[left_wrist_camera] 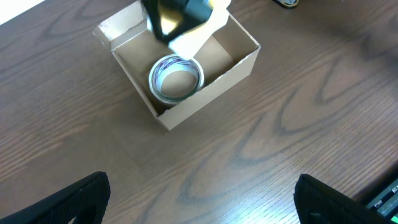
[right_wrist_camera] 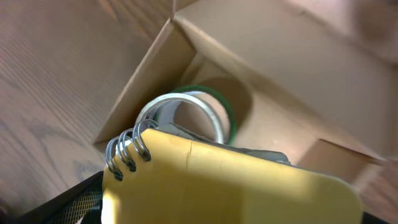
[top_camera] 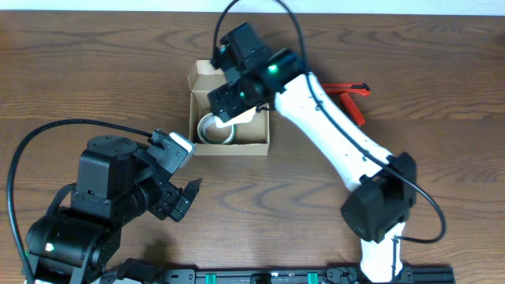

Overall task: Pack container
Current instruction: 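Carry the yellow notepad into the box and lower it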

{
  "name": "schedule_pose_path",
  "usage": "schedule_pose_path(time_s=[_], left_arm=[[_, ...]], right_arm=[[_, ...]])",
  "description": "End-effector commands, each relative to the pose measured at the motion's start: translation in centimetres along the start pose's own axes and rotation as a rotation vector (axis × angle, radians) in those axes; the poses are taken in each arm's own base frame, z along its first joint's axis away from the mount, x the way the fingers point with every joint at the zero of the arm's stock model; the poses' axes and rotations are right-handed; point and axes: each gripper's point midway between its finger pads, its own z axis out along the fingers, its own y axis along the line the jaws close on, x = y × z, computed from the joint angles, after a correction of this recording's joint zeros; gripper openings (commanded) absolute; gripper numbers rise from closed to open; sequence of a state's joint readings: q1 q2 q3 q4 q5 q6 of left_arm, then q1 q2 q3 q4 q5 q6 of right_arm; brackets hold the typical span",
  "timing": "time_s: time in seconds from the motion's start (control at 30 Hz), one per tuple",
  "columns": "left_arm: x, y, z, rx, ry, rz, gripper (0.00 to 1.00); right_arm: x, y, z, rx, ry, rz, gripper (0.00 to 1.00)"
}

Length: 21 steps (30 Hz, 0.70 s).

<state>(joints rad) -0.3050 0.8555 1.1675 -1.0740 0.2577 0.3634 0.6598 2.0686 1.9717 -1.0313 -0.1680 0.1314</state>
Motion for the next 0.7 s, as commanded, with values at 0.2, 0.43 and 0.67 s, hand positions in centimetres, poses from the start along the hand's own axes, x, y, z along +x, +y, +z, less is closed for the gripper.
schedule_pose_path(time_s=[0.2,0.43,0.67], left_arm=[[-0.3,0.1,-0.4,-0.009,-0.012,0.011,0.95],[-0.3,0.1,-0.4,-0.009,-0.012,0.011,0.95],[-0.3,0.1,-0.4,-0.009,-0.012,0.011,0.95]], right_arm=[[0.8,2.1,4.2,0.050,0.037,0.009,0.82],[0.9,2.5,5.5,0.083,0.033,0.025,0.82],[1.3,1.9,6.9,0.108,0.049,0.094,0.80]])
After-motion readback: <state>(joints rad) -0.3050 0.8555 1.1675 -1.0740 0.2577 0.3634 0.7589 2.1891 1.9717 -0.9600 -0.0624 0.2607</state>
